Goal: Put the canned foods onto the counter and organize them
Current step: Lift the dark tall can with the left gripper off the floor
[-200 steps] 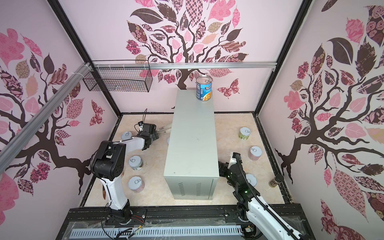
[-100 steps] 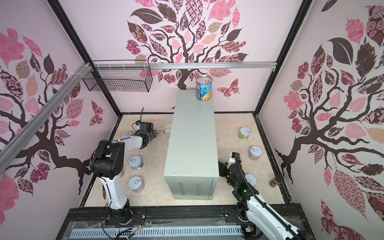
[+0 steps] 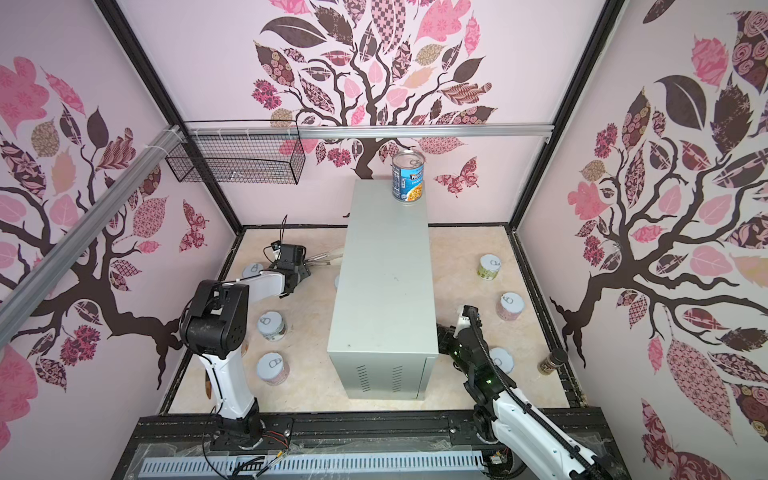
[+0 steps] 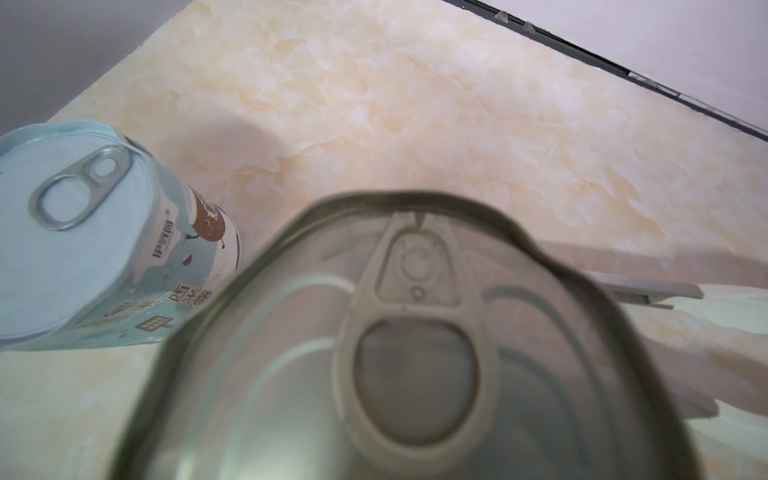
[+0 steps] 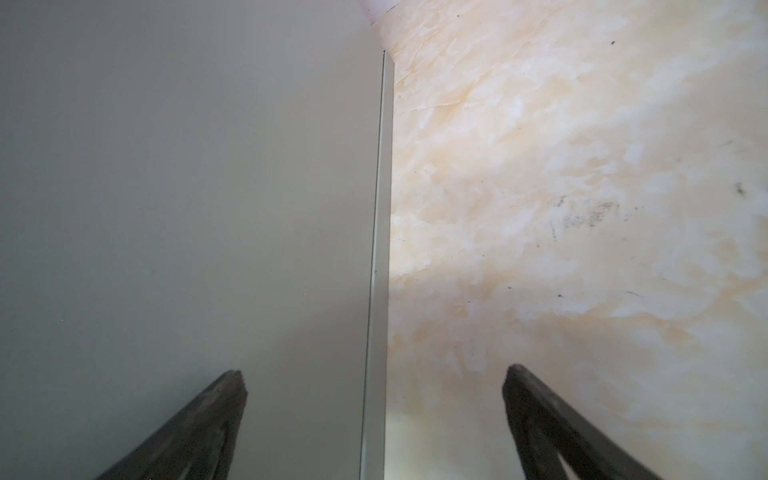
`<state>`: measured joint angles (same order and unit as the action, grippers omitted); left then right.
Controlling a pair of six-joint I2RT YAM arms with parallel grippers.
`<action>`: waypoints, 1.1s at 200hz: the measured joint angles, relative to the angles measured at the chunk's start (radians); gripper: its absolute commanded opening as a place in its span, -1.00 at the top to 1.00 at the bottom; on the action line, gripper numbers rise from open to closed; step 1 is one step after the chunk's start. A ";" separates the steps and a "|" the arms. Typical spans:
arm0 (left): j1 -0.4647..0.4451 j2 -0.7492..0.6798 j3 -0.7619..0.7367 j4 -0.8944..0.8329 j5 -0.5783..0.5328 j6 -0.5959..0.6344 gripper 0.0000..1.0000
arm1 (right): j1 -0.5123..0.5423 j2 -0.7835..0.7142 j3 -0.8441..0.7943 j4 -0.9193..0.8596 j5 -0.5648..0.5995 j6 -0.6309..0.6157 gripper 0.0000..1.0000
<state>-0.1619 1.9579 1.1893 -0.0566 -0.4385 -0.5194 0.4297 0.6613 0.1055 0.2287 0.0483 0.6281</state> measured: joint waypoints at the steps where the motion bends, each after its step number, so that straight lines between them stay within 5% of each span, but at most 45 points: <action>1: 0.000 0.000 0.000 0.000 0.000 0.000 -0.36 | 0.000 0.000 0.000 0.000 0.000 0.000 -1.00; 80: -0.006 -0.119 -0.068 -0.086 0.040 -0.004 -0.30 | 0.000 -0.039 0.000 -0.029 -0.008 -0.005 -1.00; 220: -0.100 -0.542 -0.092 -0.320 0.052 0.015 -0.27 | -0.002 -0.073 0.078 -0.159 -0.029 0.015 -1.00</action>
<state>-0.2623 1.4155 1.0969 -0.3763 -0.3866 -0.5041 0.4282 0.5880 0.1837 0.0700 0.0193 0.6434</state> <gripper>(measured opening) 0.751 0.999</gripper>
